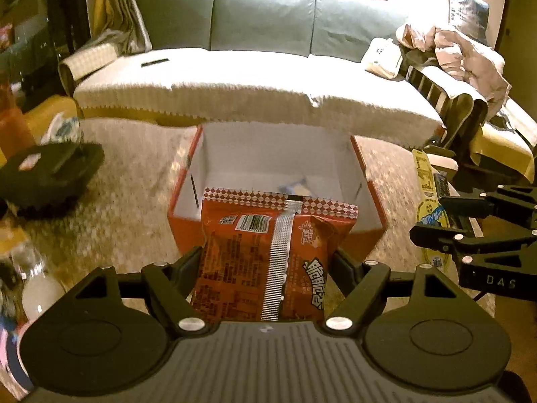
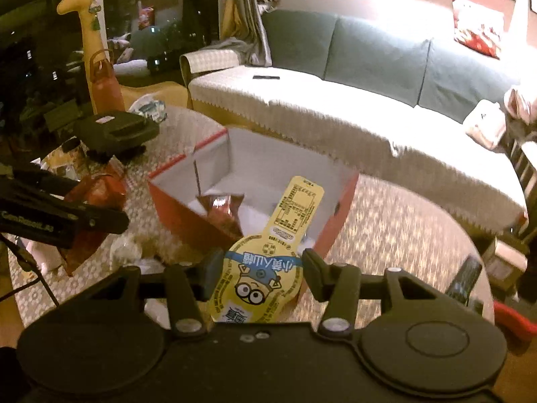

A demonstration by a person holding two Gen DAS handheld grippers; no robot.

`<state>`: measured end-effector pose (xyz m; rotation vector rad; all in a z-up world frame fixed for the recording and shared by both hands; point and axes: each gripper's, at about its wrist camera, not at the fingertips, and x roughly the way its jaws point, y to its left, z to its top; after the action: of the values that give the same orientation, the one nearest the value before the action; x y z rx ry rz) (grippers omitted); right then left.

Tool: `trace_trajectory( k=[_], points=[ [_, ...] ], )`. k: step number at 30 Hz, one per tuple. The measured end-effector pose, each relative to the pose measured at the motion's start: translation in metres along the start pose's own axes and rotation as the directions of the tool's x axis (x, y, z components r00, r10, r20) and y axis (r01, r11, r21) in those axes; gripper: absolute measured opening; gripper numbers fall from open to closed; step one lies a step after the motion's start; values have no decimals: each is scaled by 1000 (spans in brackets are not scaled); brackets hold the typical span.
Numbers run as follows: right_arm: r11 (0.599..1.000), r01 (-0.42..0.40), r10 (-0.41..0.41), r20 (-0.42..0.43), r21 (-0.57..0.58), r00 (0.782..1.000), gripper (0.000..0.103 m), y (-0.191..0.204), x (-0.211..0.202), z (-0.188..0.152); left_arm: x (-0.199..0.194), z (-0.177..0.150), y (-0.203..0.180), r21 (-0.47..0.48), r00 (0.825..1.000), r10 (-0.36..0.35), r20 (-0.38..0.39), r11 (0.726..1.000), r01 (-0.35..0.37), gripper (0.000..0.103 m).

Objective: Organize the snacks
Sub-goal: 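Lift the red bag and Minion packet and carry both over the box, then open both tools to drop the red bag and Minion packet into the box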

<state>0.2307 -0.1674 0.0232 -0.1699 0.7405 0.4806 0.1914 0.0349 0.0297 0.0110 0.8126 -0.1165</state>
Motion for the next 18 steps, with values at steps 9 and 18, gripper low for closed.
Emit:
trace_trajectory(
  k=[9, 18],
  points=[
    [999, -1, 2, 10, -47, 1000, 51, -6, 33, 35, 34, 42, 2, 23, 999, 26, 25, 999, -26, 79],
    [998, 5, -8, -44, -65, 999, 51, -17, 94, 52, 94, 67, 13, 26, 998, 53, -32, 998, -53, 79]
  ],
)
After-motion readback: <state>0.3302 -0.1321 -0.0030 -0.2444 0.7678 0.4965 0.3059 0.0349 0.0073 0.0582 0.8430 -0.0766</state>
